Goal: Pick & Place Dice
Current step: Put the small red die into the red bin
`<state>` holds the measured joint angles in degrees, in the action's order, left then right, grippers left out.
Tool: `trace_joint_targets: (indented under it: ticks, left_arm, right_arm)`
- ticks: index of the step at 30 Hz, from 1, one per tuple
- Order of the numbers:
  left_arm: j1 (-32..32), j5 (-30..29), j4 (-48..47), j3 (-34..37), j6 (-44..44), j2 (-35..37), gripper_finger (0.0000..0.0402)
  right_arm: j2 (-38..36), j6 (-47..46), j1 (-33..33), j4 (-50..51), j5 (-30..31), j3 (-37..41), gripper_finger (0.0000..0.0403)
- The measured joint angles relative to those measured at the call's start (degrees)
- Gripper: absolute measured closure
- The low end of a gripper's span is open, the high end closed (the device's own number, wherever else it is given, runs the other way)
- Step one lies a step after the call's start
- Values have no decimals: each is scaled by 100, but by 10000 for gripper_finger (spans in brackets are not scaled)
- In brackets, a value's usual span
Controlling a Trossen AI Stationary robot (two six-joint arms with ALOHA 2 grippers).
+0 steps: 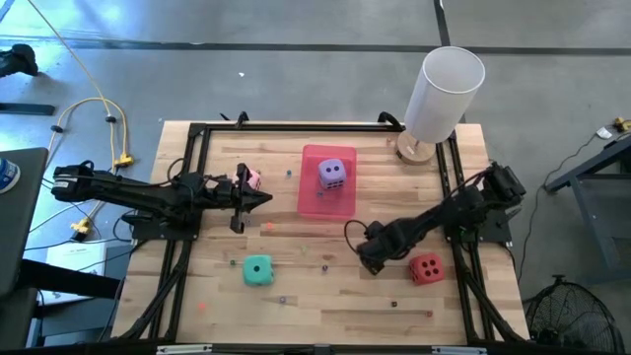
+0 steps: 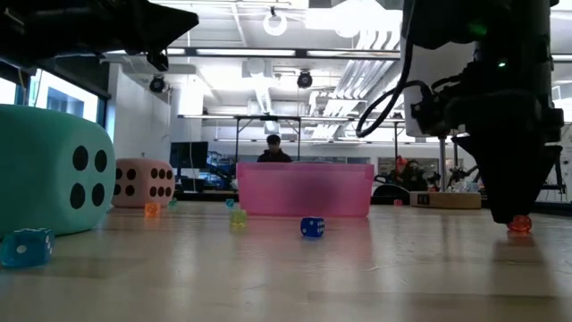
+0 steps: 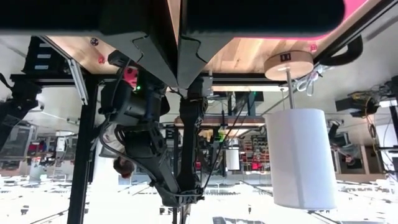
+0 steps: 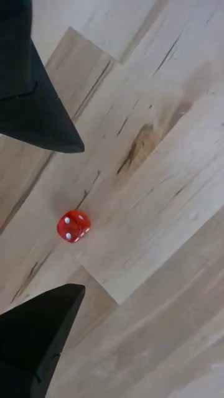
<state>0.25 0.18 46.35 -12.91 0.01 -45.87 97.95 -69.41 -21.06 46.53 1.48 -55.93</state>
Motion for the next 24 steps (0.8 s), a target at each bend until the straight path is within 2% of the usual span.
trace_joint_targets:
  ticks: [10,24]
  left_arm:
    - [0,-6,-170,-2,28,0,401]
    - [0,-50,181,-2,1187,2,401]
  right_arm:
    - [-15,-264,53,-510,-199,342,126]
    - [-17,-575,61,-550,-277,403,223]
